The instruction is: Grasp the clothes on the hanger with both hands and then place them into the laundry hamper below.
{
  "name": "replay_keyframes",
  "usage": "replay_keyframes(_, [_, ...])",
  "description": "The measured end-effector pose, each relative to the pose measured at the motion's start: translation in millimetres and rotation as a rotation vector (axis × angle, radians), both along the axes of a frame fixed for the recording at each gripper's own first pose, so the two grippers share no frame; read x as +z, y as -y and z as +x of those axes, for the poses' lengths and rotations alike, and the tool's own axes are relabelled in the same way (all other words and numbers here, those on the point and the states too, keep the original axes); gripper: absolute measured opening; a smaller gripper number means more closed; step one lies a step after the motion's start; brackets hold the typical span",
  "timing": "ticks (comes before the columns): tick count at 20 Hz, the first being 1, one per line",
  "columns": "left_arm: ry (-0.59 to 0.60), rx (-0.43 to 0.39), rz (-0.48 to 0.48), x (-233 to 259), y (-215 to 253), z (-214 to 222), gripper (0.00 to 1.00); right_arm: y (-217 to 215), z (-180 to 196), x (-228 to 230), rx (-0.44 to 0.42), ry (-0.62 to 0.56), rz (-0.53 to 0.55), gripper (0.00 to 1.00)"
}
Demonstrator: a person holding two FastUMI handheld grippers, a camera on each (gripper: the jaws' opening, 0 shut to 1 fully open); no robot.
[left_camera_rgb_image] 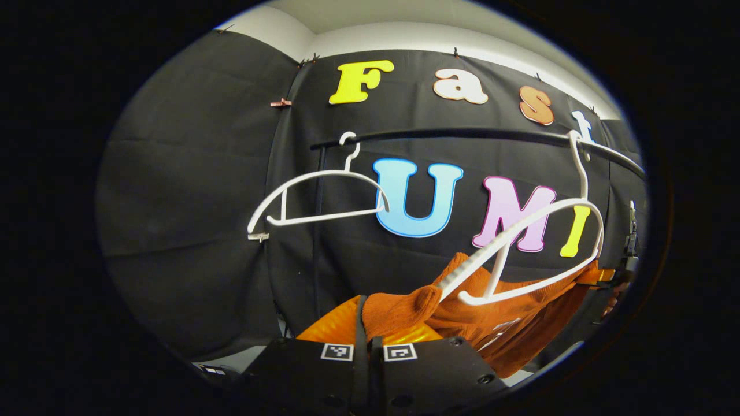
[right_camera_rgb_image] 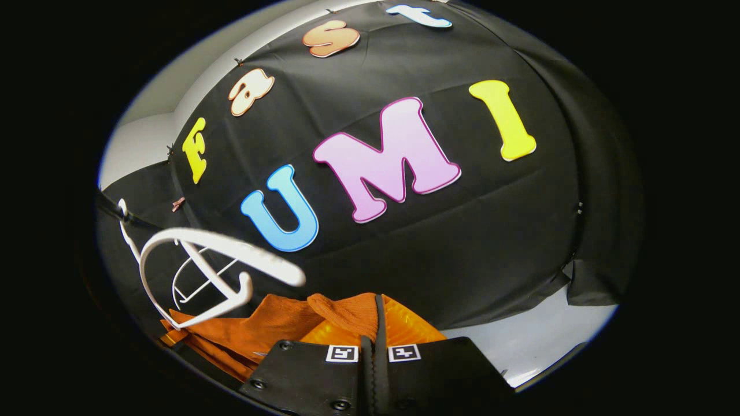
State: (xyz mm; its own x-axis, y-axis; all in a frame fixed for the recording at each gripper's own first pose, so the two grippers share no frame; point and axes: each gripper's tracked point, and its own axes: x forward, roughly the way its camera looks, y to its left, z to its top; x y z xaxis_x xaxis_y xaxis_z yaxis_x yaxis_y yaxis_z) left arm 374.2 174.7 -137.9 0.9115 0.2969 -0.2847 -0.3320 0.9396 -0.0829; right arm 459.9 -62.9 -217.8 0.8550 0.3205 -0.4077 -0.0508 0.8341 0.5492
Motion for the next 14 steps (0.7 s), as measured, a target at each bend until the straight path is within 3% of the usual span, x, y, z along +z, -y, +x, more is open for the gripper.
replay_keyframes(5, [-0.059, -0.038, -0.036, -35, 22, -13, 0.05, -31, -47, -13, 0.053, -0.044, 0.09, 0.05])
replay_keyframes(10, [-0.081, -0.134, -0.058, -51, 71, -21, 0.05, -93, -95, 9, 0.211, -0.019, 0.144, 0.05])
replay_keyframes(14, [-0.047, -0.211, -0.098, -35, 109, -22, 0.05, -135, -127, 44, 0.316, 0.029, 0.21, 0.05])
